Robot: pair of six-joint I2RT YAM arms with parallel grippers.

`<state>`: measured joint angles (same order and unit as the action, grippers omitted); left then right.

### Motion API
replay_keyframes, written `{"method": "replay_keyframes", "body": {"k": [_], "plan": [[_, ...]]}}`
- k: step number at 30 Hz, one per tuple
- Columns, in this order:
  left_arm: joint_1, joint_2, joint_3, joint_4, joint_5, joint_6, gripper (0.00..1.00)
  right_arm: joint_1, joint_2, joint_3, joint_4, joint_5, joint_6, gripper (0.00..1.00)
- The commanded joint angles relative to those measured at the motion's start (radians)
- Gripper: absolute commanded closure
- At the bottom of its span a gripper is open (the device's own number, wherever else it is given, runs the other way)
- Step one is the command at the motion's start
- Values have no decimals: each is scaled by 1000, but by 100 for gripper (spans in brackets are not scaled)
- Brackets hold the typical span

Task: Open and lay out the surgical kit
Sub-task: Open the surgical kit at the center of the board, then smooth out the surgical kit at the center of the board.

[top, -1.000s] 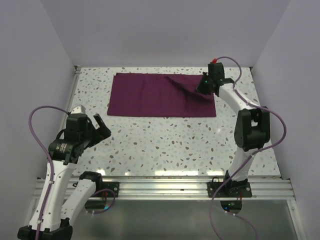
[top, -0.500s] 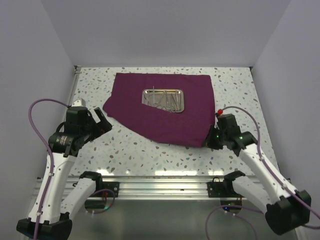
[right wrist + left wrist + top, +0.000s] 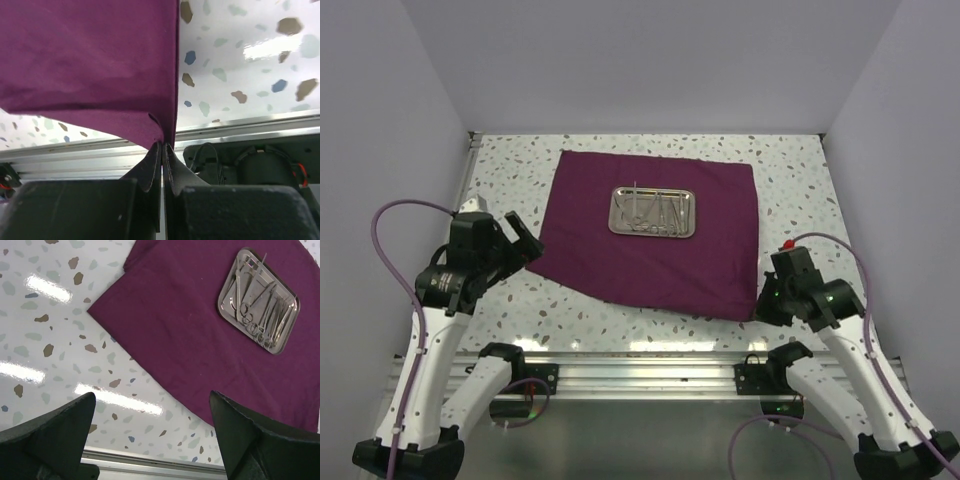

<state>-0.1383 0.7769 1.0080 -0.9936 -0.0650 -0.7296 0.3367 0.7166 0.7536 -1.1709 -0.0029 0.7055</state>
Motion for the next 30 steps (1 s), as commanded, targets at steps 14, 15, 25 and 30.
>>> {"method": "replay_keyframes", "body": {"k": [14, 15, 25, 30], "plan": [[-113, 64, -307, 116, -91, -223, 0, 2, 94, 337, -175, -40, -57, 2], [-133, 121, -322, 159, -107, -229, 0, 2, 116, 364, -167, -49, -58, 2], [-172, 452, -292, 394, -199, -229, 2, 2, 251, 515, -161, -26, -106, 2], [-170, 611, -298, 483, -180, -218, 3, 4, 257, 475, -153, -31, -97, 3]]}}
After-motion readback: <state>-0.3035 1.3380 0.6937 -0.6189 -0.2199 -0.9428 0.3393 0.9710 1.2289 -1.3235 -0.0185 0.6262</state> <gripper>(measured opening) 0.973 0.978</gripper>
